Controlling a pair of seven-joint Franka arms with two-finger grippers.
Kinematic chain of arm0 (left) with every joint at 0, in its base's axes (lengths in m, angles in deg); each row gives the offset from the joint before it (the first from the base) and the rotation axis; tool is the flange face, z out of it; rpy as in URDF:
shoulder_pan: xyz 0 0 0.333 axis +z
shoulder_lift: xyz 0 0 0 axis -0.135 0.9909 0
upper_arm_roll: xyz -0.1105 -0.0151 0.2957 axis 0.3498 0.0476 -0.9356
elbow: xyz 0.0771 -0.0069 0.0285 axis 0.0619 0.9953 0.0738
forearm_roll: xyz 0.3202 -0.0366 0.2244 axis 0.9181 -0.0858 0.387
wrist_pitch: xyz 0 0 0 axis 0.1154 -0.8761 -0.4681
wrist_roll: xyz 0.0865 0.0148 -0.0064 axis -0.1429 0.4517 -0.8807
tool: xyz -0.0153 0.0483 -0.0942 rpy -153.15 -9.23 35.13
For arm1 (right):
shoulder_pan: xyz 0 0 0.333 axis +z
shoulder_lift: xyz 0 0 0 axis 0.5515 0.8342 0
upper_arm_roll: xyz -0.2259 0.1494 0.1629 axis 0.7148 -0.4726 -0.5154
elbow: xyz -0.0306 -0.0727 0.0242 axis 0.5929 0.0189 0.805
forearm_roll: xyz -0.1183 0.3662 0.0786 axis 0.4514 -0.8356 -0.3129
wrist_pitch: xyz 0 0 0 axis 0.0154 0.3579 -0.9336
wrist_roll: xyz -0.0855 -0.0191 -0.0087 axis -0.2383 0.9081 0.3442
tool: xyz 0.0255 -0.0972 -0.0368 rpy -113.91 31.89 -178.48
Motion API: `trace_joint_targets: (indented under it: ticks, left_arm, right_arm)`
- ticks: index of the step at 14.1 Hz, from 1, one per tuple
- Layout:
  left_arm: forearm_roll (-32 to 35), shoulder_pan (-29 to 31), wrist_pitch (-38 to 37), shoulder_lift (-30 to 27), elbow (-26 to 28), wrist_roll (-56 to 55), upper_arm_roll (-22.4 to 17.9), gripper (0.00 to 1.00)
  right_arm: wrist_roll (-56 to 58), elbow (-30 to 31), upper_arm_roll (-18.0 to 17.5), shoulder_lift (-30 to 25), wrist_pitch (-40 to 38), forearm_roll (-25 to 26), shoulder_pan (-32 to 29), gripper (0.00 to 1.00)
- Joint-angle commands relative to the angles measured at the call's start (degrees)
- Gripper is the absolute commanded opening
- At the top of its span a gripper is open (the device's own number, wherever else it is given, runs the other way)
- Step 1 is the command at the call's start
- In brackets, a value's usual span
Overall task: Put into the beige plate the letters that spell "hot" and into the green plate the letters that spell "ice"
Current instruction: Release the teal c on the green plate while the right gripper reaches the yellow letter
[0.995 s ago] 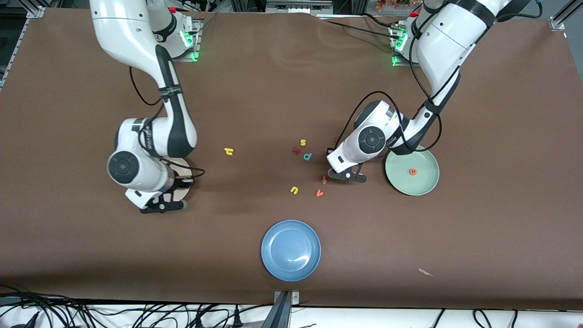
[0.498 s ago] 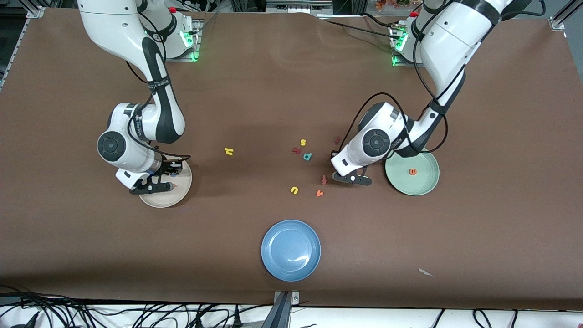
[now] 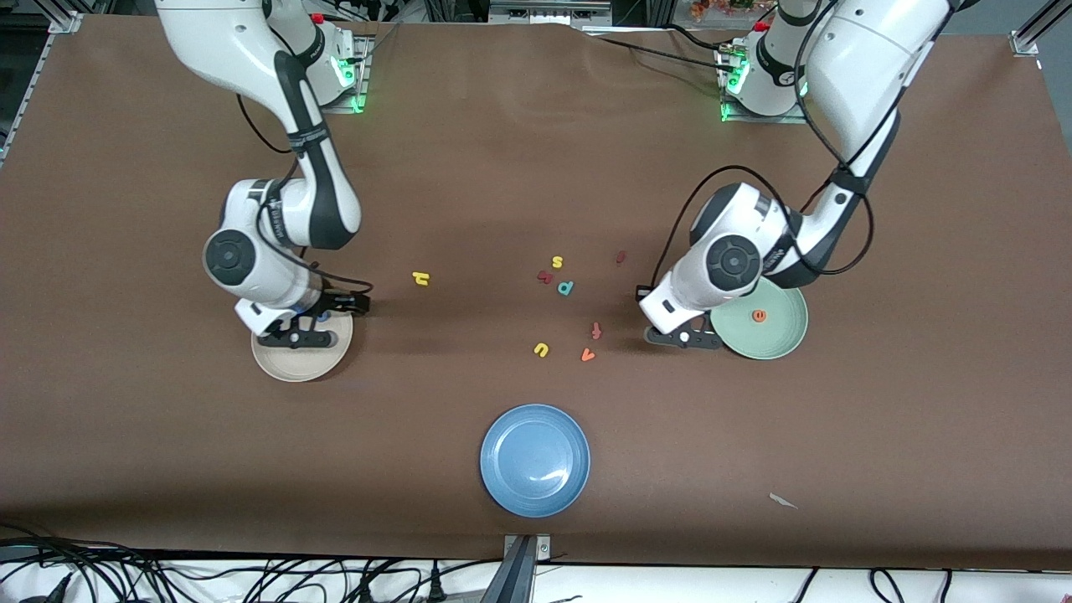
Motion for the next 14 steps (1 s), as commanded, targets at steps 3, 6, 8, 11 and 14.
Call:
trace_joint_targets:
  ticks: [3,6,8,11,14]
  left_arm:
    - [4.00,4.78,-2.28,-0.82,-1.83,9.59,-0.98,0.16]
    - [4.53,10.32,-2.28,-0.30,-1.22,19.96,-1.07,0.16]
    - [4.53,13.65,-2.36,0.75,0.01,23.31,-1.07,0.17]
    - [4.45,15.25,-2.19,0.76,3.00,24.12,-0.72,0.17]
    - [3.57,14.38,-2.10,1.11,4.85,23.94,-0.46,0.17]
  right_arm:
    - [-10.98,2.36,-4.25,-1.88,4.05,-0.85,2.02,1.00]
    - [-14.95,7.00,-4.43,-2.40,10.45,-0.93,4.83,1.00]
    - [-17.58,9.38,-5.56,-2.67,13.27,-0.85,5.72,1.00]
    - [-22.77,10.01,-8.64,-2.67,14.95,-0.85,5.98,1.00]
    - [-22.95,10.97,-8.65,-2.49,15.92,-0.85,6.42,1.00]
